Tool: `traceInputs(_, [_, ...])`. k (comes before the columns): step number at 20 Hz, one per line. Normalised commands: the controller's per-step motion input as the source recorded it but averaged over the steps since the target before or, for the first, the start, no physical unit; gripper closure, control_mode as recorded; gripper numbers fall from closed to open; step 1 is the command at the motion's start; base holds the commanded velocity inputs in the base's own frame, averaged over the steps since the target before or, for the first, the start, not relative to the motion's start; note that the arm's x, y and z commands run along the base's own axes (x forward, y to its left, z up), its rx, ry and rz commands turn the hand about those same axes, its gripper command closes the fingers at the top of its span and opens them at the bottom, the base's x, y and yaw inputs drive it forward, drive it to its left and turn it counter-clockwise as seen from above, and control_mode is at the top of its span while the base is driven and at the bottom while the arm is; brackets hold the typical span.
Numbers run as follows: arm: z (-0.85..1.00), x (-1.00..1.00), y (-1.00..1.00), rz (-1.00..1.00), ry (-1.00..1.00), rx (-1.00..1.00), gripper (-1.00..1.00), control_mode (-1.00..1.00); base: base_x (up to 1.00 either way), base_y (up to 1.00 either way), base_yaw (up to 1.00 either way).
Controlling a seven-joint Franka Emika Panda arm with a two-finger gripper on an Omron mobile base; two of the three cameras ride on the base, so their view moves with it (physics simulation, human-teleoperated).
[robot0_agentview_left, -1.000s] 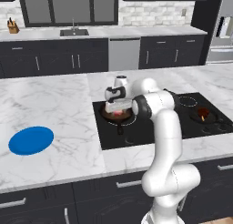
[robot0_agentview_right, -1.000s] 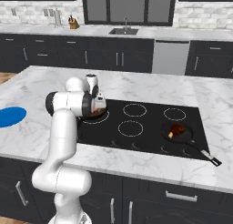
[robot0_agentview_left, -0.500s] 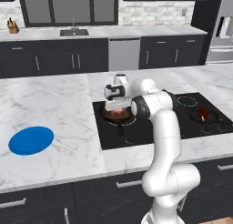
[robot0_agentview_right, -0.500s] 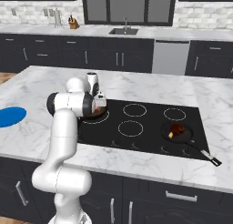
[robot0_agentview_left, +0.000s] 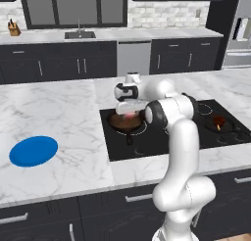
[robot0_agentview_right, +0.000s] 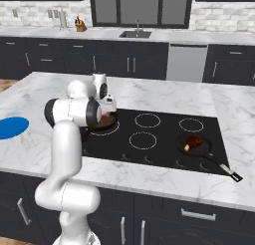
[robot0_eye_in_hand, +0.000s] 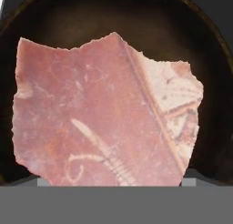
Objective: Place one of the steaks on the plate and the other in the bowl. Then place the bowl in the fridge.
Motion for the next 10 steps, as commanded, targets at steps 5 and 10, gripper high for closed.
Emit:
traceInputs(5, [0.98,-1.00,-0.23,0.00,-0.15,0.00,1.00,-1.00,0.00,0.00,0.00])
traceInputs(10, [0.72,-1.00,-0.17,0.00,-0.21,-0.01,1.00,-1.00,0.00,0.00,0.00])
